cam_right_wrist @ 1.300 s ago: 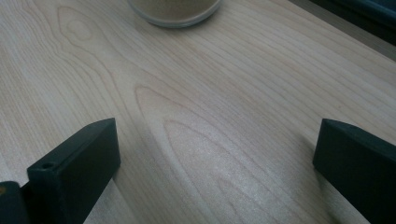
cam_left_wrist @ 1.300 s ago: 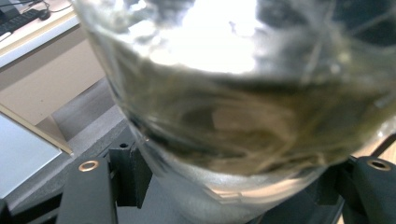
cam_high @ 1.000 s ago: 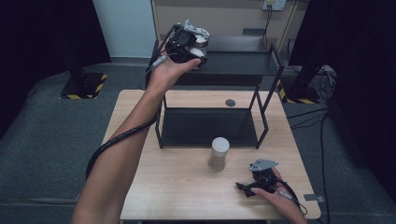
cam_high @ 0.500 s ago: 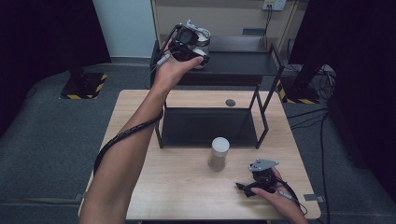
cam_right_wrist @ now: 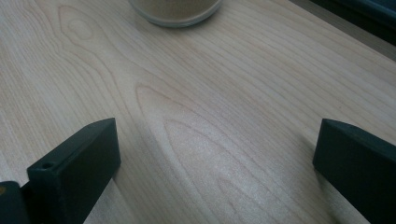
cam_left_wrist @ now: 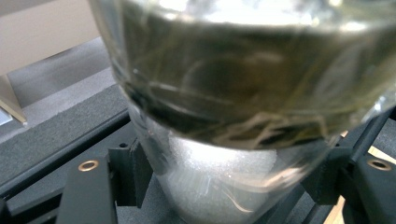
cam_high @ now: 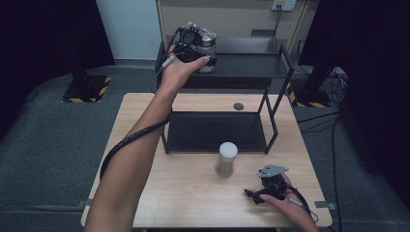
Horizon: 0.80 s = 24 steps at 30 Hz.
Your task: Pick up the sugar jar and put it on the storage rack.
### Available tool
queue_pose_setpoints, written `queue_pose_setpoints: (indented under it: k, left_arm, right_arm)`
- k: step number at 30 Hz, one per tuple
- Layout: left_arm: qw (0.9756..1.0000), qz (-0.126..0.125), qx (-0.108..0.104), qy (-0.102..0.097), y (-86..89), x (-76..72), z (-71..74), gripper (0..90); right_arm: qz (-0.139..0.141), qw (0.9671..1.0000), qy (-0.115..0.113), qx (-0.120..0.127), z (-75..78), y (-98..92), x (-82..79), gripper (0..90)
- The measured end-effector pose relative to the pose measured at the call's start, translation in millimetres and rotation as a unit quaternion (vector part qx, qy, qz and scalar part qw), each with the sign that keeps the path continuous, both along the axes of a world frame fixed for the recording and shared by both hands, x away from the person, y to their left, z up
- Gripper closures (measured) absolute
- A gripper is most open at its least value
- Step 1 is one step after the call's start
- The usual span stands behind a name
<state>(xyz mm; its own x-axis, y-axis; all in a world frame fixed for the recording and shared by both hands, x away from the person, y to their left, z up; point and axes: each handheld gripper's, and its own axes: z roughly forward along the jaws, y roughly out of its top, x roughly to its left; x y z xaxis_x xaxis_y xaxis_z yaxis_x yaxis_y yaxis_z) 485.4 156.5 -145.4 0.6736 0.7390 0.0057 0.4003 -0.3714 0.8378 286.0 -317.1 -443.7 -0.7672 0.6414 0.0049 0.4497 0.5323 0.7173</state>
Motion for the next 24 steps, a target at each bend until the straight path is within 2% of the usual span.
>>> queue_pose_setpoints:
  k: [2, 4, 9, 15, 17, 20, 24]
  left_arm:
    - [1.0, 0.002, 0.005, -0.006, -1.3, -2.6, -0.8, 29.5]
    - [0.9997, 0.009, 0.014, -0.016, -4.0, -9.7, -0.2, 18.1]
    - [0.9992, 0.021, 0.006, -0.033, -0.1, -29.7, 1.4, 7.5]
    - [0.9988, 0.026, -0.007, -0.041, 5.1, -50.4, 1.3, 5.7]
    - [0.9984, 0.032, 0.0, -0.048, 2.6, -58.7, 0.8, 5.7]
    - [0.9984, 0.031, 0.005, -0.046, 1.2, -65.7, -0.8, 5.4]
    - [0.9974, 0.039, 0.016, -0.059, -0.9, -78.3, -6.0, 5.5]
  right_arm:
    - [0.0, 1.0, 0.0, 0.0, 0.0, 0.1, -0.1, 1.2]
    - [0.0, 1.0, 0.0, 0.0, 0.0, 0.1, -0.1, 1.2]
    - [0.0, 1.0, 0.0, 0.0, -0.1, 0.0, -0.1, 1.2]
    - [0.0, 1.0, 0.0, 0.0, 0.0, 0.1, -0.2, 1.2]
    - [0.0, 1.0, 0.0, 0.0, 0.0, 0.1, -0.1, 1.2]
    - [0.0, 1.0, 0.0, 0.0, 0.0, 0.2, -0.2, 1.2]
    - [0.0, 1.0, 0.0, 0.0, 0.0, 0.2, -0.2, 1.2]
